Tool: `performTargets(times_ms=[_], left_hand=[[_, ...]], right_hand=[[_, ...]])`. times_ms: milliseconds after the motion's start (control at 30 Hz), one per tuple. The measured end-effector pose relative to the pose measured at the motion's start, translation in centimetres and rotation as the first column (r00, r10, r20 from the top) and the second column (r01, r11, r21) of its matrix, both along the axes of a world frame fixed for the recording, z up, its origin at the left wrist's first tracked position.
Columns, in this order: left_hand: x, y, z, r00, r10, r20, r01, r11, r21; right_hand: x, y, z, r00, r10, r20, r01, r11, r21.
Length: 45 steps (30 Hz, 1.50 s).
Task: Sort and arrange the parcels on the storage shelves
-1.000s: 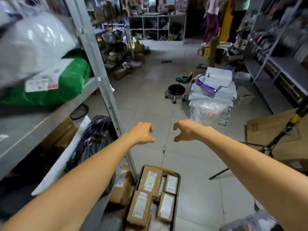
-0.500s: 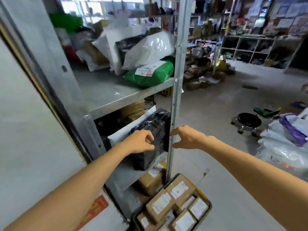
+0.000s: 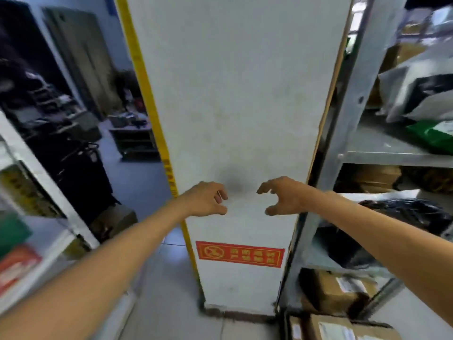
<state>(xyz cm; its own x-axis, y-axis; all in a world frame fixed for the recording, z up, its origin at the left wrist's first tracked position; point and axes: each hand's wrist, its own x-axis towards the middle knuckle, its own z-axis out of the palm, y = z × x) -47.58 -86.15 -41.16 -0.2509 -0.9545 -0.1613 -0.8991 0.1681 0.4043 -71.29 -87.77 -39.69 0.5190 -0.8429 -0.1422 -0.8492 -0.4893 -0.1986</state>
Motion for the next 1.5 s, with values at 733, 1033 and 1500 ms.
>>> performTargets(times_ms=[733,1033,1500], left_hand=[[30.7,35.1,7.0,0.479,0.874,0.081,-0.857,0.485,-0.176],[31.2,51.4,8.1,0.095,0.984,0.149,-0.972,0.124,-0.201],[38.4,71.3,10.4,-0.231,0.962,0.146,-0.947,-0.188,-0.261]], right_hand=[[42.9,16.0,6.7,0.532,0.842,0.083,-0.84,0.538,-0.067],[52.0,30.7,8.3,0.172,0.982,0.079,-0.974,0.182,-0.132],[63.5,49.0,10.8,-0.067,0.996,0.066,-0.974,-0.051,-0.22]])
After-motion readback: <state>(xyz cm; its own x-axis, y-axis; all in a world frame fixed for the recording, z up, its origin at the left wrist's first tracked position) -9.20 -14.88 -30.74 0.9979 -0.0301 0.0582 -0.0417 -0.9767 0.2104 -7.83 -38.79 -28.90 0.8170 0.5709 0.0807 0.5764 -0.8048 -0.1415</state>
